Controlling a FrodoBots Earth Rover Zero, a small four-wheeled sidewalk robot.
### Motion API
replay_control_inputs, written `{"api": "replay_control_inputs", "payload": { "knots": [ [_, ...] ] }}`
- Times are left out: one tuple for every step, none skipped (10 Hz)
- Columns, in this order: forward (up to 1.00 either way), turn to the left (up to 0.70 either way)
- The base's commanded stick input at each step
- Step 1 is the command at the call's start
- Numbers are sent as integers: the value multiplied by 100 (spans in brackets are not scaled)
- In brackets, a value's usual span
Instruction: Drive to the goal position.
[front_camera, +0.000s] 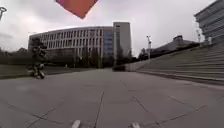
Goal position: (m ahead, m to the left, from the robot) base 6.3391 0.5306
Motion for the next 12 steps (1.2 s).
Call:
{"api": "replay_control_inputs", "payload": {
  "knots": [
    [70, 0],
    [70, 0],
    [70, 0],
    [70, 0],
    [70, 0],
    [70, 0],
    [70, 0],
    [70, 0],
    [70, 0],
    [70, 0],
    [70, 0],
    [70, 0]
  ]
}}
